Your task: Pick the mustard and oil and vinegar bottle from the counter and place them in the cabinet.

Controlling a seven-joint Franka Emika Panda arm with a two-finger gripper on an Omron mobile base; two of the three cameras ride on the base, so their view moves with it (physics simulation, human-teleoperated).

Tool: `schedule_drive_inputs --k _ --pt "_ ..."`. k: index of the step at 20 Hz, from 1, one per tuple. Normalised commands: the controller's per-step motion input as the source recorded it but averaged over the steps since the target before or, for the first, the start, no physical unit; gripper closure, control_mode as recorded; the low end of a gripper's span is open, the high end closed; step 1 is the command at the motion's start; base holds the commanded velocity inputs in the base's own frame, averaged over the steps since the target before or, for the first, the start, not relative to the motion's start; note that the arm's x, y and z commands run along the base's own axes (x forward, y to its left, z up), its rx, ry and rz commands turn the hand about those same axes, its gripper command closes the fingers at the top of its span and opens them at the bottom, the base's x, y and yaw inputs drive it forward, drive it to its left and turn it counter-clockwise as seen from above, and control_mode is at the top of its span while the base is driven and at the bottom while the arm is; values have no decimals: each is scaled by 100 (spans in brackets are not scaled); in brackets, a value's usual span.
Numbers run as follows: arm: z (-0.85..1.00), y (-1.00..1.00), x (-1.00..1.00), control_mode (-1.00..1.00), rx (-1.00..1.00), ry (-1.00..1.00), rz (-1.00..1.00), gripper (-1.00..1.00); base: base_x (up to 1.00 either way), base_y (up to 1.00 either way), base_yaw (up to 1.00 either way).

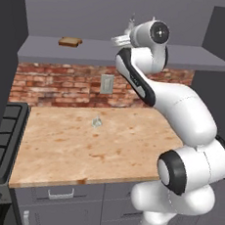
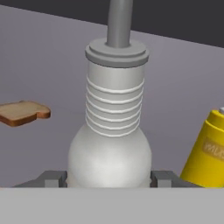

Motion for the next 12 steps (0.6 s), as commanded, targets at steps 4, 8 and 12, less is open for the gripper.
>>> schedule_drive_inputs --k 4,8,12 --pt "-5 0 29 -100 0 0 0 100 0 0 0" --pt "-6 0 34 -100 0 0 0 100 0 0 0" --pt "-10 0 33 -100 0 0 0 100 0 0 0"
